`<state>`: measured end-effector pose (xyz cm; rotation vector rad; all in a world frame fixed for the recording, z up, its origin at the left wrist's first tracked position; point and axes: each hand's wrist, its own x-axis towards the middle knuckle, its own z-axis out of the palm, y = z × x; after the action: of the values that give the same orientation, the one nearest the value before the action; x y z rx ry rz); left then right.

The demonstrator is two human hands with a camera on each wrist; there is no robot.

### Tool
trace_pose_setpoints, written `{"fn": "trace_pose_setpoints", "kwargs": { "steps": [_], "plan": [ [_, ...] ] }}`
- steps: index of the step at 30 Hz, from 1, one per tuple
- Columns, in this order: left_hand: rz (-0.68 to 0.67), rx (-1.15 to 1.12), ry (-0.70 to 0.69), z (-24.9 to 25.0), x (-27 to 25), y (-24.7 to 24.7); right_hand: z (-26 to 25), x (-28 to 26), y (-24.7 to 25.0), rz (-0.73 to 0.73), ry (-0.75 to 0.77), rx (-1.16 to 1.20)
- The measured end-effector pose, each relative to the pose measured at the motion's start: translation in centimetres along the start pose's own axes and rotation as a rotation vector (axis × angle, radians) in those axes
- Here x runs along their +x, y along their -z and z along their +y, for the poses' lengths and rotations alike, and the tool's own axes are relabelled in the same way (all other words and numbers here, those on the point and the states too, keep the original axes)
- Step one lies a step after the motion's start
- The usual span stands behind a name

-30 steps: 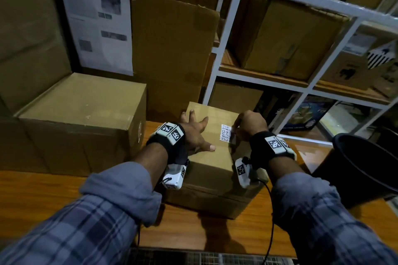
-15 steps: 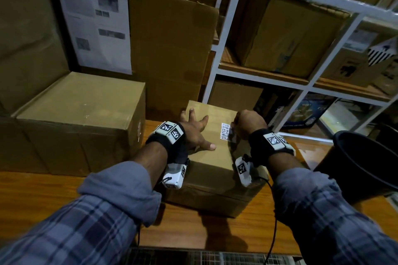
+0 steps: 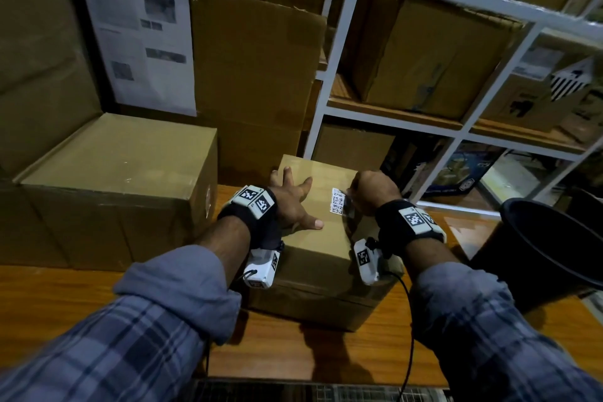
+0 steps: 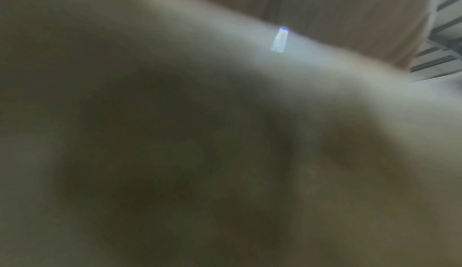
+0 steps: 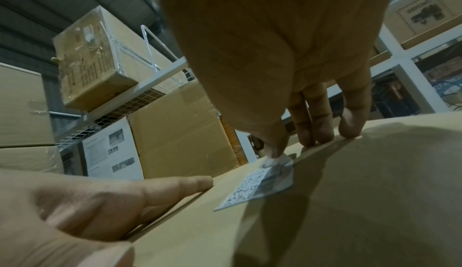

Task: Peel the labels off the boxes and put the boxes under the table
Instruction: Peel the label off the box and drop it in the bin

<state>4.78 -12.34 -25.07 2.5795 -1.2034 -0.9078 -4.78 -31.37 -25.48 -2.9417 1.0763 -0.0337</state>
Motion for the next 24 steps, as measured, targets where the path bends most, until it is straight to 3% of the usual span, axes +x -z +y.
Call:
{"fn": "trace_pose_setpoints", "kwargs": {
  "steps": [24],
  "plan": [
    [-0.002, -0.025, 0.005, 0.1, -0.1, 0.0, -0.4, -1.5, 0.9, 0.002, 0.024, -0.026]
  ]
}}
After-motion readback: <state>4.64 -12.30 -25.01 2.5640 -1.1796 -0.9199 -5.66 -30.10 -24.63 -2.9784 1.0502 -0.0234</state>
